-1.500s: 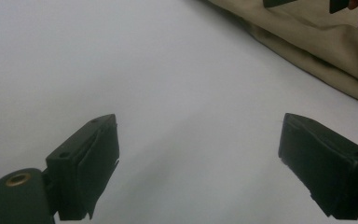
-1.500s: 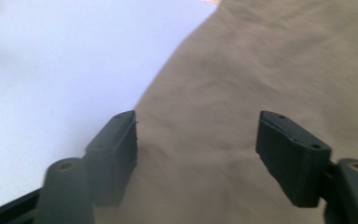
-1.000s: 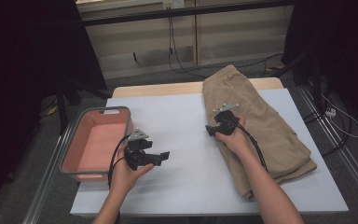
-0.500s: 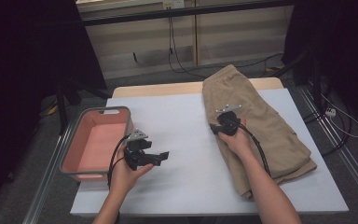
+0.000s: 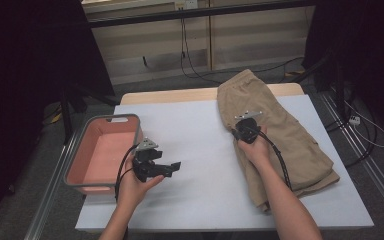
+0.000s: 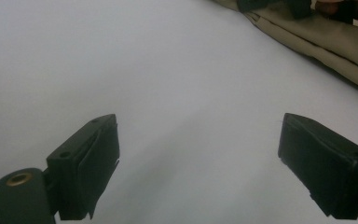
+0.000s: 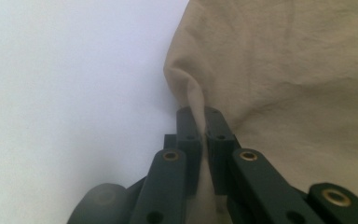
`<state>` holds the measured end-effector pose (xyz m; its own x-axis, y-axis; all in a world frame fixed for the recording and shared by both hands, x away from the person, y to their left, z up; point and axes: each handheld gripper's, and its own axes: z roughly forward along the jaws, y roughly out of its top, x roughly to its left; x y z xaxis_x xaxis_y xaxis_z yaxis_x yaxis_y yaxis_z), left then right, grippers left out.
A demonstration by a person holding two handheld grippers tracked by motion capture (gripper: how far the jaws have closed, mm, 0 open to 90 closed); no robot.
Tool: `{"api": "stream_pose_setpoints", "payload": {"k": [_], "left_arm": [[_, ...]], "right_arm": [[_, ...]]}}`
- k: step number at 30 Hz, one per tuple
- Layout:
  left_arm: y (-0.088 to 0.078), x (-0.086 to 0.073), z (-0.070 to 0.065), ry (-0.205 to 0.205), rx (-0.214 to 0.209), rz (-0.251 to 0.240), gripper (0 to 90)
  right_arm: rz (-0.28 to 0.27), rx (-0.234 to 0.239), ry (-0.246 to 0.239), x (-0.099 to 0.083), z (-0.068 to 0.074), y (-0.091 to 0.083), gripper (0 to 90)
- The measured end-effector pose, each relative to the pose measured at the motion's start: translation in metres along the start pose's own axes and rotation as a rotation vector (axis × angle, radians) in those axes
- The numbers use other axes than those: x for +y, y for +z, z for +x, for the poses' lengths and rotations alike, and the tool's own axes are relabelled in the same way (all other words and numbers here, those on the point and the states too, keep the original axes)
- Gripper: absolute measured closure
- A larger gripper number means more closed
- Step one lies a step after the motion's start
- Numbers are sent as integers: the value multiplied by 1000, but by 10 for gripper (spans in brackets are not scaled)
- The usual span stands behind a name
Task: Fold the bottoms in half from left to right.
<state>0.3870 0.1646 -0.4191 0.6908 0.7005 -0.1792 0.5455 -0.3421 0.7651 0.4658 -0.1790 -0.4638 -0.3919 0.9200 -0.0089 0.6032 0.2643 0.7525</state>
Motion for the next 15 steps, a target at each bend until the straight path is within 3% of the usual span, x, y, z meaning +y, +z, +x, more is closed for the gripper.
{"api": "stream_pose_setpoints", "payload": {"k": [15], "left_arm": [[0,1,0,5,1,-1,124]], "right_arm": [[-37,57,-51,-2,7,-5,888]]}}
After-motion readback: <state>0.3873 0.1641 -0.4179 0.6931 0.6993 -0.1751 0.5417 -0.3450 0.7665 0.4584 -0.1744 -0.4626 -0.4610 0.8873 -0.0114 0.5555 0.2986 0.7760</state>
